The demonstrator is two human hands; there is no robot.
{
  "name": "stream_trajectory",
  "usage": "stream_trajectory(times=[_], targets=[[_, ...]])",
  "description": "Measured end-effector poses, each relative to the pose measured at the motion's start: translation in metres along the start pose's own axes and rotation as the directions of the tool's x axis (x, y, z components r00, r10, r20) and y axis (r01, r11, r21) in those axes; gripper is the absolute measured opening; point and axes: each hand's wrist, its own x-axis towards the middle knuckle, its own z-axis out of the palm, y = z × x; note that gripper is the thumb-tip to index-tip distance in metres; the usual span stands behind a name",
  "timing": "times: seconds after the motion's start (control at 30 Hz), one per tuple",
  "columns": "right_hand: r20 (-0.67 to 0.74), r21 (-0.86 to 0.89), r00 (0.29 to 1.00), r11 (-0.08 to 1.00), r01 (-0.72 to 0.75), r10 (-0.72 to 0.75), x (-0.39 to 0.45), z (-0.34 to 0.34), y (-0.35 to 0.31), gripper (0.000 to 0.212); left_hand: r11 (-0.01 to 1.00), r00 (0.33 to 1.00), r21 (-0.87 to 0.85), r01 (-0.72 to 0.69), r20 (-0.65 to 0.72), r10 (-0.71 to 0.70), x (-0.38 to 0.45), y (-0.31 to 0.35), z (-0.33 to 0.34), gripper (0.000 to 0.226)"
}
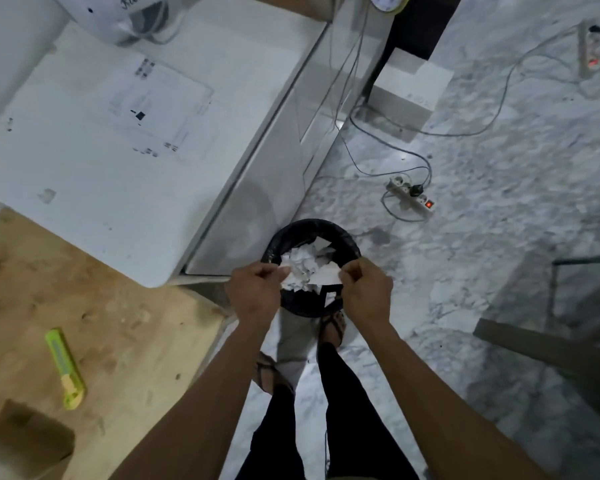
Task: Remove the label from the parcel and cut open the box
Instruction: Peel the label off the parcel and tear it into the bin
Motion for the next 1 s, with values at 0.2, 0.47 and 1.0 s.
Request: stream_trajectory(times=[0.2,0.47,1.0], targets=[[0.051,-0.031,0.999,1.0,0.001,0.0,0.039,0.027,0.018,0.018,1.0,0.999,-0.001,0.029,0.04,-0.029,0.023,-0.02,0.039,0.01],[0.08,0.043,0.996,0.998,-0.041,0.037,0.079,0.049,0.032,0.015,0.993,0.989,-0.036,0.11,0.104,-0.105,0.054,-0.035,0.07,0.022],[0.129,0.096,0.985,0.987,-0.131,0.118,0.094,0.06,0.043,0.015,0.991,0.976,-0.041,0.128,0.185,-0.118,0.073,-0.029,0.077,0.039]])
